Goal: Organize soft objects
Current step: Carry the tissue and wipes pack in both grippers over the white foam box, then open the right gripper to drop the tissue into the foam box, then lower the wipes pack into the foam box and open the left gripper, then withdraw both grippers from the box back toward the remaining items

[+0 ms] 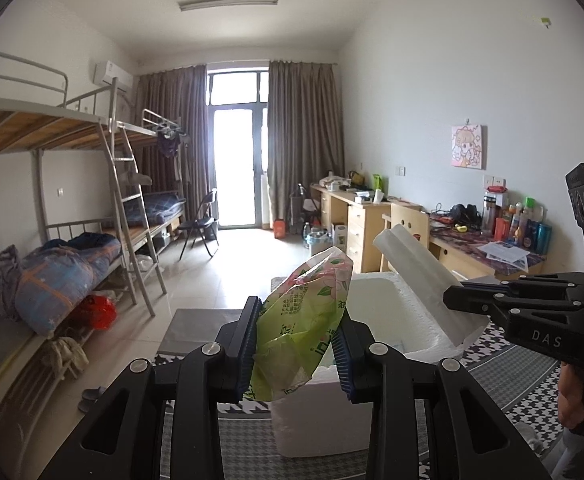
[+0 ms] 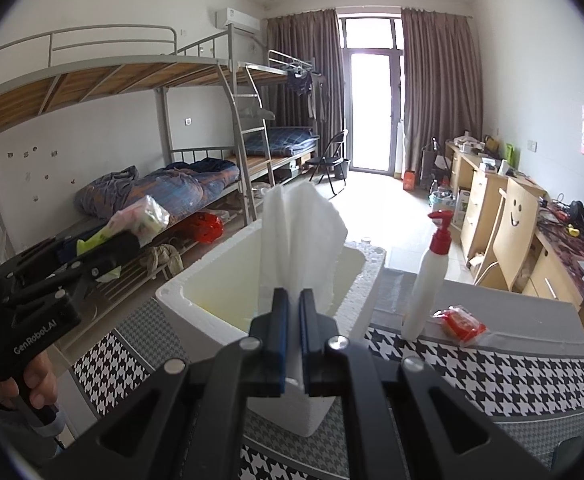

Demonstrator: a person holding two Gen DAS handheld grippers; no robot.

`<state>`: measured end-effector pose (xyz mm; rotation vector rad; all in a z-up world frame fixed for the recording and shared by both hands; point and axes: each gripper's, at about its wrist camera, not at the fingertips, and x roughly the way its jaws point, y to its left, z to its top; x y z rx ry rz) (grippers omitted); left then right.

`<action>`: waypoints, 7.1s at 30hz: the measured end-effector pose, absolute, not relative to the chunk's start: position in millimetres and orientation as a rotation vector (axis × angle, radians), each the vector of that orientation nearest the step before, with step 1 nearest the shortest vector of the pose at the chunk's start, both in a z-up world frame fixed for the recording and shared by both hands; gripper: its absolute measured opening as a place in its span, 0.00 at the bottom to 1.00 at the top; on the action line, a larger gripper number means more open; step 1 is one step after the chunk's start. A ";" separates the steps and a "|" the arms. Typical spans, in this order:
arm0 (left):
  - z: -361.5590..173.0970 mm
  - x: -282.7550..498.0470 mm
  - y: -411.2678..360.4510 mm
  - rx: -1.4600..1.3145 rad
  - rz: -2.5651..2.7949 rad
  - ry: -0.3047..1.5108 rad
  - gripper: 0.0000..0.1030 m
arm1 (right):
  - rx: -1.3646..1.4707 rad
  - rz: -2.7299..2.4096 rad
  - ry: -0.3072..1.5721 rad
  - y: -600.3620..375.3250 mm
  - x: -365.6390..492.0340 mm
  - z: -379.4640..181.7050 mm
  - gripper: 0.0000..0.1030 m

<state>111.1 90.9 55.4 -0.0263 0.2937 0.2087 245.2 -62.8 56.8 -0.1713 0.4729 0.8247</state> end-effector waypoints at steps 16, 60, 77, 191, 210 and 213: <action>48.6 104.3 108.1 -0.066 0.233 0.303 0.34 | -0.184 0.841 0.521 -31.5 257.2 49.2 0.08; 57.9 109.1 103.0 -0.044 0.168 0.294 0.35 | -0.117 0.857 0.509 -46.8 255.0 52.9 0.89; 61.8 129.4 84.3 -0.032 0.113 0.316 0.35 | -0.086 0.793 0.467 -84.6 257.0 56.1 0.92; 74.3 80.6 38.4 -0.029 0.050 0.273 0.99 | -0.031 0.597 0.359 -177.9 195.8 66.9 0.92; 58.7 71.5 32.3 -0.032 0.036 0.272 0.99 | -0.028 0.600 0.351 -189.5 189.4 50.9 0.92; 54.5 68.6 32.3 -0.030 0.045 0.266 0.99 | -0.036 0.592 0.349 -189.1 189.3 47.9 0.92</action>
